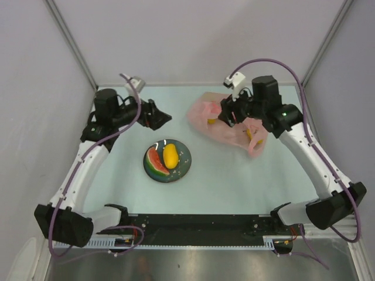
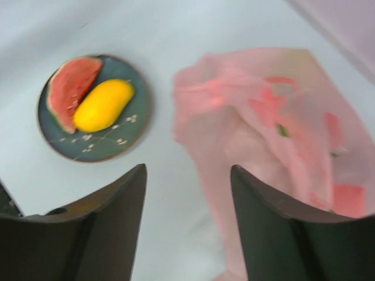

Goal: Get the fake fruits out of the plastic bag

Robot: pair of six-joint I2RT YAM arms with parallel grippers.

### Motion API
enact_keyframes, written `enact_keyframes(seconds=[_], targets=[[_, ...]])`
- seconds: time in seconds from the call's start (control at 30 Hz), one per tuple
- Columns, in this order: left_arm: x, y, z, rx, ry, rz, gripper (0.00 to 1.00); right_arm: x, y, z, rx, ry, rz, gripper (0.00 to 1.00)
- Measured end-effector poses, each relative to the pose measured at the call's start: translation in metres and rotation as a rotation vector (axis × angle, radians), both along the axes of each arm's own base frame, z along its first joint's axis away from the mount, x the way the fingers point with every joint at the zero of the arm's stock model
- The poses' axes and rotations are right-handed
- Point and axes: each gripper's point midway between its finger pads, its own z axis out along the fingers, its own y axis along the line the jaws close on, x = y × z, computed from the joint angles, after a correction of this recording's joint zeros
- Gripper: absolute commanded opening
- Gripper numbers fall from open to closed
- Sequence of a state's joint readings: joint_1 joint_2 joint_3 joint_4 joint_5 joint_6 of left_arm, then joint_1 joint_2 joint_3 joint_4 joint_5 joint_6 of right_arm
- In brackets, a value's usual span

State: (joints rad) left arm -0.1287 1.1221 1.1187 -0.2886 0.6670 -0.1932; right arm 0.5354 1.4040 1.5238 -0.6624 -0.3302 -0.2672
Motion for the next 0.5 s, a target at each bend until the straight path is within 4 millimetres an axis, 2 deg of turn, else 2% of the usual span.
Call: enact_keyframes(seconds=[0.07, 0.1, 0.13, 0.23, 0.3, 0.37, 0.4, 0.47, 0.5], targets=[[-0.002, -0.029, 0.006, 0.054, -0.046, -0.112, 1.00, 0.013, -0.028, 0.006, 0.003, -0.025, -0.070, 0.52], [-0.003, -0.046, 0.008, 0.080, -0.069, -0.169, 1.00, 0.019, -0.039, 0.000, -0.008, -0.020, -0.096, 0.52], [-0.003, -0.054, 0.008, 0.089, -0.077, -0.194, 1.00, 0.023, -0.044, -0.008, -0.021, -0.005, -0.109, 0.50], [0.002, -0.092, -0.004, 0.119, -0.066, -0.295, 1.00, 0.043, -0.054, -0.062, -0.078, 0.121, -0.163, 0.47], [0.013, -0.116, -0.018, 0.141, -0.036, -0.325, 1.00, 0.058, -0.064, -0.115, -0.122, 0.248, -0.218, 0.46], [0.025, -0.135, -0.038, 0.171, -0.003, -0.331, 1.00, 0.062, -0.079, -0.158, -0.168, 0.361, -0.274, 0.46], [0.031, -0.144, -0.048, 0.188, 0.012, -0.329, 0.98, 0.061, -0.087, -0.173, -0.189, 0.398, -0.297, 0.46], [0.044, -0.158, -0.066, 0.230, 0.037, -0.300, 0.90, 0.059, -0.101, -0.187, -0.213, 0.434, -0.336, 0.46], [0.052, -0.165, -0.074, 0.242, 0.048, -0.286, 0.76, 0.059, -0.107, -0.189, -0.222, 0.439, -0.353, 0.46]])
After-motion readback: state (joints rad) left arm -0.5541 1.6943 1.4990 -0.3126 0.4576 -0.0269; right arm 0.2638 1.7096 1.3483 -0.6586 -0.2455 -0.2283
